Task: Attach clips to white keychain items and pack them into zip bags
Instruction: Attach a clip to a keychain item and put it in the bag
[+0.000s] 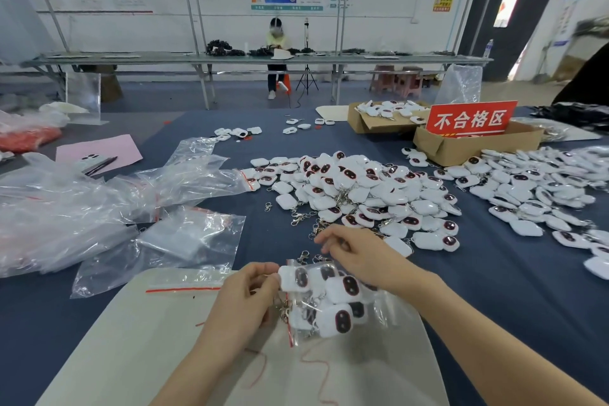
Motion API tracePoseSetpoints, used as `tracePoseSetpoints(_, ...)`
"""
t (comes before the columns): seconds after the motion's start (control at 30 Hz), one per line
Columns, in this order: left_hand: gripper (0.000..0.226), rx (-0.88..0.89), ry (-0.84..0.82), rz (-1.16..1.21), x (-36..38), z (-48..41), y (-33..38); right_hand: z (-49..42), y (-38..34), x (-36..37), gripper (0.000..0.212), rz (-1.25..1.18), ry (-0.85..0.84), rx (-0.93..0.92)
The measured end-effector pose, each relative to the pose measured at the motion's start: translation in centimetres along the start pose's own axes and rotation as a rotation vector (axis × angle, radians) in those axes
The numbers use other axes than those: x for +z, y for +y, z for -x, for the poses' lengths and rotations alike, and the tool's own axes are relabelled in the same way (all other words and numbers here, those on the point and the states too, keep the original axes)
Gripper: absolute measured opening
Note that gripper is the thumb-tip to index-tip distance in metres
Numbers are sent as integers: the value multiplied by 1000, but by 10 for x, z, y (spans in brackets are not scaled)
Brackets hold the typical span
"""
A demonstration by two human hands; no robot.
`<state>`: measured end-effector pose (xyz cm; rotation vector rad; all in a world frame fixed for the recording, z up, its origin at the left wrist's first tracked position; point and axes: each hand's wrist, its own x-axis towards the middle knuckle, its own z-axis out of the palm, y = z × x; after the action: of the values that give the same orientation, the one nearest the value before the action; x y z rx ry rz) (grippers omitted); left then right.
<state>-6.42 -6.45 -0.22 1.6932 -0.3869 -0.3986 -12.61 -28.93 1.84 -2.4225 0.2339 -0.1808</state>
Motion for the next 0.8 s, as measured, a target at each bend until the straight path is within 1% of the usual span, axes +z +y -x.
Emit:
tracePoseSetpoints(0.1,11,-9,-10,7,0,-1,-2,13,17,9,28,83,73,12)
tracePoseSetpoints(0.2,11,-3,-16,-26,0,-2,-5,18,26,12,31,97,167,8)
tracePoseSetpoints(0.27,12,-1,-20,-46,0,-2,-6,18,27,13,31,103,164,-7)
tracePoseSetpoints(0.33,12,-4,-32,-38,-1,-2,-7,18,25,12,31,103,97,-38)
tracePoseSetpoints(0.4,12,-3,-48,-41,-1,-3,-7,17,25,7,31,91,-8,-50)
tracePoseSetpoints(0.47,11,5,-56,-52,-1,-3,-8,16,26,-2,33,-14,-115,-15)
tracePoseSetpoints(0.53,11,12,-58,-49,-1,-4,-10,15,27,-11,29,-125,-204,23)
tracePoseSetpoints(0.63,11,11,-62,-33,-1,-5,-12,12,31,-20,25,-78,-274,-26)
tracePoseSetpoints(0.73,11,25,-73,-38,-2,-6,-14,13,35,-25,34,-92,-325,-38)
tracePoseSetpoints(0.8,13,28,-80,-38,-3,-6,-15,15,39,-22,35,-71,-315,-48)
